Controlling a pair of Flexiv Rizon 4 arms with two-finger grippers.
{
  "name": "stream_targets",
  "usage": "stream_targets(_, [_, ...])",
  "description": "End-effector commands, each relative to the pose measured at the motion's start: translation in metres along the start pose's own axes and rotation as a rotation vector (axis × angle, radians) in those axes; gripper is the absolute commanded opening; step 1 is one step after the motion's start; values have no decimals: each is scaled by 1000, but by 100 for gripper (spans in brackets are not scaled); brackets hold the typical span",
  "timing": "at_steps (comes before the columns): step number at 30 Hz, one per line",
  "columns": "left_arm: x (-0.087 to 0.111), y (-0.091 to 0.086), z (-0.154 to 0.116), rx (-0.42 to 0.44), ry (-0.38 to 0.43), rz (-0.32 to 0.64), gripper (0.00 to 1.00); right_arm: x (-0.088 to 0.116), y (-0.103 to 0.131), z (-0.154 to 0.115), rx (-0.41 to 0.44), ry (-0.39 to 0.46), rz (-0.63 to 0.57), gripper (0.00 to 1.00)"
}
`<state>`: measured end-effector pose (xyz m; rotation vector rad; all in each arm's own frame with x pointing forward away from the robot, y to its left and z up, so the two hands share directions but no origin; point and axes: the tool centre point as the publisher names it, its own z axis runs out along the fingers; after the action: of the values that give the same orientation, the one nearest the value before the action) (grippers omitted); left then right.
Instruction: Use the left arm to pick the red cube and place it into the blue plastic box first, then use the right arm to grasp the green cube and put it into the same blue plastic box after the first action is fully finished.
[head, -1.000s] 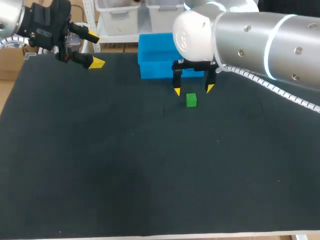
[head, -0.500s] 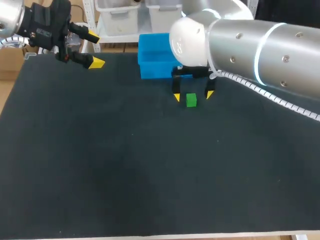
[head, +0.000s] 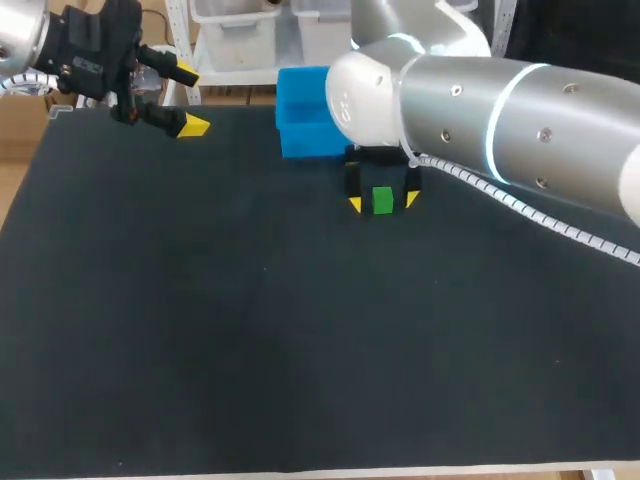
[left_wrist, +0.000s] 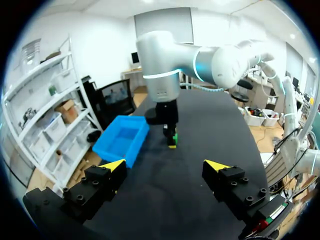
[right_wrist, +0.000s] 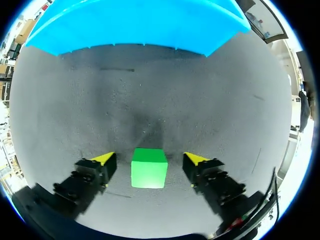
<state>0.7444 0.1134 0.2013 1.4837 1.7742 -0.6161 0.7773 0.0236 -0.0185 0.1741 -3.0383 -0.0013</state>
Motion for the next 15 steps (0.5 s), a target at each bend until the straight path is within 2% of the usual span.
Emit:
stream_targets(1, [1, 0, 0, -1, -5, 4, 100, -2, 1, 0, 3, 4, -1, 0])
stream_targets(9, [1, 0, 0, -1, -5, 4, 100, 2, 2, -5, 20, 2, 9, 0])
stream_targets(15, [1, 0, 0, -1, -5, 4, 100, 7, -4, -22, 31, -17, 23, 0])
